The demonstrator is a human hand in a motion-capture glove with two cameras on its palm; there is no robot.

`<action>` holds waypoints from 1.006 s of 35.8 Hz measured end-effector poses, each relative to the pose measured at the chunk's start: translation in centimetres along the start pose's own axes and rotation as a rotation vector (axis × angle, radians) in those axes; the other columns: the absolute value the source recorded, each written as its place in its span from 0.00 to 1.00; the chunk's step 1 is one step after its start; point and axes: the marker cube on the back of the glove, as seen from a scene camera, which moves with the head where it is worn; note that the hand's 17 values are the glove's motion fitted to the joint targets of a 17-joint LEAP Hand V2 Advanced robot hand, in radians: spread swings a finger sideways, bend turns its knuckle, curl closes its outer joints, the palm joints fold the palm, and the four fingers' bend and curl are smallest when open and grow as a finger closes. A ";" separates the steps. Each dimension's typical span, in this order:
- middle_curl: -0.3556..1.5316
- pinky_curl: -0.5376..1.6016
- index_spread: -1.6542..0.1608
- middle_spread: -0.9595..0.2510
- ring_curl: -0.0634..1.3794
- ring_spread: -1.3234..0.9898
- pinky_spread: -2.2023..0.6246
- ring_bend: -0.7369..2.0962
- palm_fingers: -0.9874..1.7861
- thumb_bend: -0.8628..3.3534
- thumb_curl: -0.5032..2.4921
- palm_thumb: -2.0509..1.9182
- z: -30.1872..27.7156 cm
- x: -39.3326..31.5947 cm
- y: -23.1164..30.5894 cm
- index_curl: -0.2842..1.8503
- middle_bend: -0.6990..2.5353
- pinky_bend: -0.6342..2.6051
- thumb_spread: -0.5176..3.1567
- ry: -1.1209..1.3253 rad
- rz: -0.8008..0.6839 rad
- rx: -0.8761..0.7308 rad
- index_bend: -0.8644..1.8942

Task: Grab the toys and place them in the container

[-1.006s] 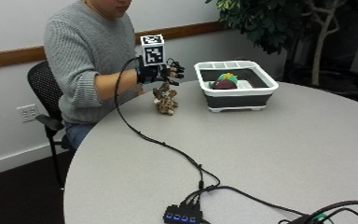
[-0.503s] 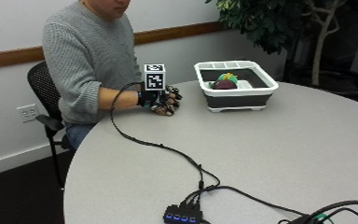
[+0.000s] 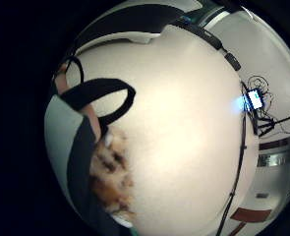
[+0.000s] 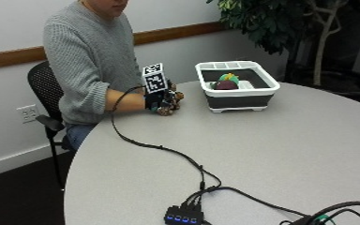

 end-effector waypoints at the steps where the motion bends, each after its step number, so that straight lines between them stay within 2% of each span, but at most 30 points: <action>1: 0.44 0.41 0.73 0.56 0.38 0.39 0.67 0.61 0.72 0.24 0.32 0.62 0.0 0.0 0.0 0.30 0.38 0.50 0.49 -0.004 -0.002 -0.003 0.44; 7: 0.47 0.43 0.74 0.54 0.40 0.38 0.65 0.61 0.72 0.24 0.34 0.63 -2.1 0.9 -1.8 0.33 0.39 0.51 0.47 -0.070 -0.013 -0.035 0.44; 11: 0.48 0.44 0.75 0.54 0.41 0.38 0.65 0.61 0.72 0.23 0.35 0.63 -9.0 3.9 -6.6 0.34 0.39 0.51 0.46 -0.082 -0.072 -0.002 0.44; 16: 0.50 0.44 0.75 0.53 0.41 0.38 0.64 0.61 0.72 0.23 0.36 0.63 -17.8 5.9 -13.5 0.35 0.39 0.51 0.45 -0.126 -0.018 0.097 0.44; 19: 0.51 0.44 0.75 0.53 0.41 0.38 0.64 0.61 0.71 0.23 0.37 0.63 -20.7 6.3 -16.9 0.36 0.39 0.51 0.45 -0.119 -0.003 0.144 0.44; 23: 0.52 0.44 0.75 0.53 0.42 0.38 0.64 0.61 0.71 0.22 0.37 0.63 -20.4 4.9 -20.2 0.37 0.40 0.51 0.44 -0.095 -0.001 0.139 0.44; 28: 0.54 0.44 0.75 0.52 0.42 0.38 0.64 0.62 0.71 0.22 0.38 0.63 -17.2 2.4 -25.4 0.38 0.39 0.51 0.44 -0.106 0.020 0.085 0.44; 33: 0.56 0.44 0.75 0.52 0.43 0.39 0.64 0.62 0.70 0.21 0.39 0.63 -14.0 2.4 -30.9 0.40 0.39 0.50 0.44 0.088 0.080 -0.009 0.43; 36: 0.56 0.44 0.75 0.52 0.43 0.39 0.64 0.62 0.70 0.21 0.39 0.63 -13.2 1.4 -32.7 0.40 0.39 0.50 0.44 0.015 0.029 -0.041 0.43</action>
